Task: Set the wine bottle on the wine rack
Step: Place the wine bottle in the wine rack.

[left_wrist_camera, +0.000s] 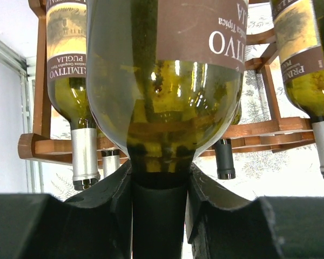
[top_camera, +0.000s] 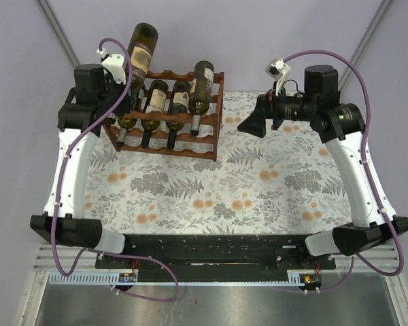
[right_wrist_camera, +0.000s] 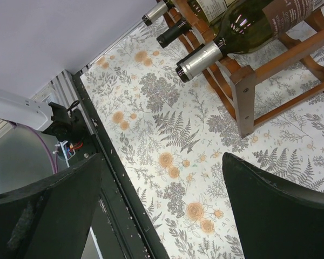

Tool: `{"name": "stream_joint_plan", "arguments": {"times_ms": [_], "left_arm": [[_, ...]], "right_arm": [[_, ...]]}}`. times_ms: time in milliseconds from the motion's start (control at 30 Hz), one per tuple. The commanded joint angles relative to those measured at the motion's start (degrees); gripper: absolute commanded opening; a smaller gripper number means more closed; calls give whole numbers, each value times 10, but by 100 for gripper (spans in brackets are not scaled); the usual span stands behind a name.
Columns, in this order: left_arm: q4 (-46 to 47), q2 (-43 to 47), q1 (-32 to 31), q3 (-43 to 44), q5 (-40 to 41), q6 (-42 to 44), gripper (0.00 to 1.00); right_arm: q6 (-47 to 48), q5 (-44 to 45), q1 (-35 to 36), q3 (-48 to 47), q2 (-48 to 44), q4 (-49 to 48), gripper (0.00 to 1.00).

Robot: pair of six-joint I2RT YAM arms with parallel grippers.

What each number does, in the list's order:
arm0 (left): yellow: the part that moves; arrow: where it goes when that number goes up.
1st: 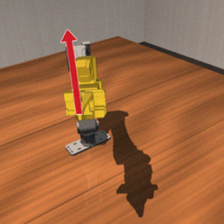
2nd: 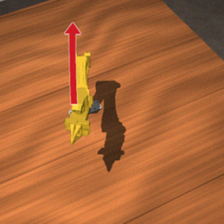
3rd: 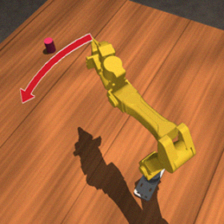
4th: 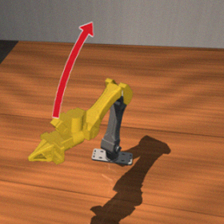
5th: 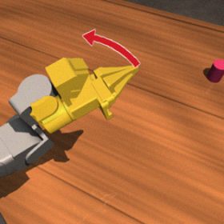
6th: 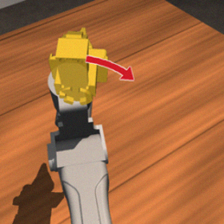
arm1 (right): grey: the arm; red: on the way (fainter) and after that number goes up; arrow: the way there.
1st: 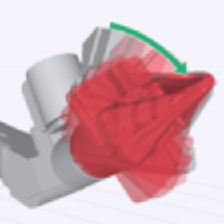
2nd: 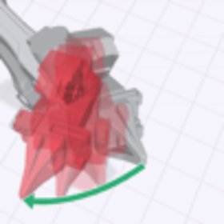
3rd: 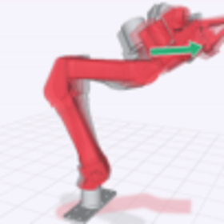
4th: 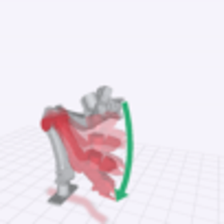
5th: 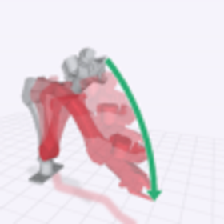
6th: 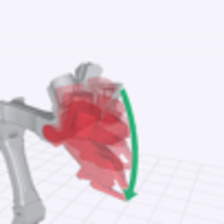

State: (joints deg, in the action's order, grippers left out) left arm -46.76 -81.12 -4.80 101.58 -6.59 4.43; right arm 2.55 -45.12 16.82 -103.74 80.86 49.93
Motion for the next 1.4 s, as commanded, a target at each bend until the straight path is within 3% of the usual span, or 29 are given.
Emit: {"name": "stream_joint_plan", "arguments": {"times_ms": [0,500,1367], "left_arm": [[82,-10,4,30,19,-42,0],[44,-119,4,113,30,-89,0],[37,-168,-11,113,42,-87,0]], "right_arm": [[-3,-26,-3,8,-19,-30,99],[8,-41,-3,41,-30,-32,99],[34,-51,-4,97,-53,-36,99]]}}
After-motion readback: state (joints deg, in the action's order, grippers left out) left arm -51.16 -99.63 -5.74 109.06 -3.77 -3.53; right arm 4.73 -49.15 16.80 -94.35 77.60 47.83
